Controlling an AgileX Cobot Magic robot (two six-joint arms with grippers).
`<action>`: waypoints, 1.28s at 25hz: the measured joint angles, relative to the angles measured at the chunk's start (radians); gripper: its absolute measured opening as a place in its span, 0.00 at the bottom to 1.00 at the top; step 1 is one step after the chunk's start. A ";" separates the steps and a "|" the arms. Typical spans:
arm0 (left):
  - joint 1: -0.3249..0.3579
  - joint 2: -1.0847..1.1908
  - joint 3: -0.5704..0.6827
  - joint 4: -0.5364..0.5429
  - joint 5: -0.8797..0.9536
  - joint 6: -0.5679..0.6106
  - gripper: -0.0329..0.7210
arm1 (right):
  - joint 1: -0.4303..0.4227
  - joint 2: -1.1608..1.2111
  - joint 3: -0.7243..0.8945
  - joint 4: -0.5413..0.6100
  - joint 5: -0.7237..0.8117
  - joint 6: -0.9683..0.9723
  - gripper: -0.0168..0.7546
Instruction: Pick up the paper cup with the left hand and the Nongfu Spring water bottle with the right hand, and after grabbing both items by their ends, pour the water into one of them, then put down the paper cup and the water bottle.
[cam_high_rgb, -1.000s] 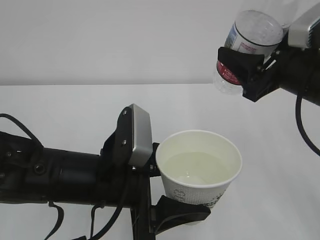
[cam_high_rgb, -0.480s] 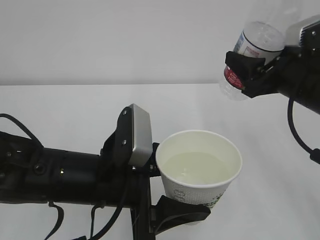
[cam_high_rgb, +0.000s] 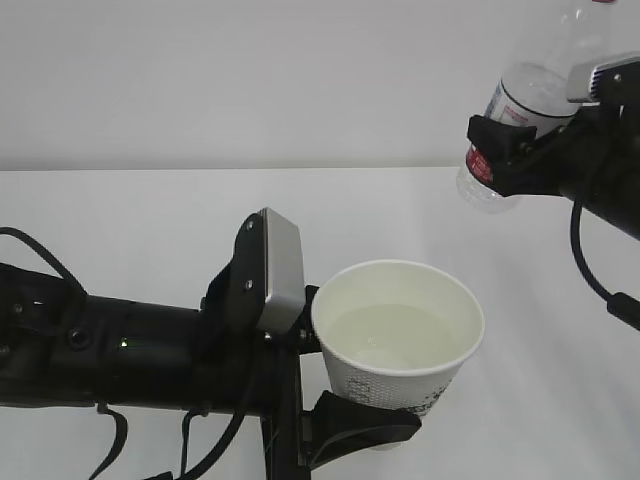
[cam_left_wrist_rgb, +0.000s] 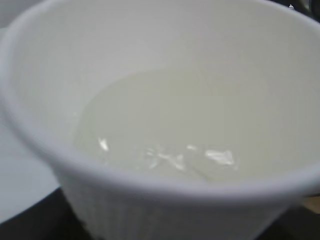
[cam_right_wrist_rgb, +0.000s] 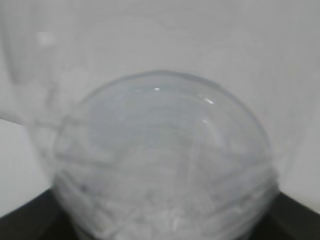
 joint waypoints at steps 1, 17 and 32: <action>0.000 0.000 0.000 0.000 0.000 0.000 0.74 | 0.000 0.005 0.000 0.010 0.010 -0.008 0.70; 0.000 0.000 0.000 0.000 0.000 0.000 0.74 | 0.000 0.023 0.000 0.148 0.063 -0.096 0.70; 0.000 0.000 0.000 -0.005 0.002 0.000 0.74 | 0.000 0.117 0.000 0.214 0.059 -0.099 0.70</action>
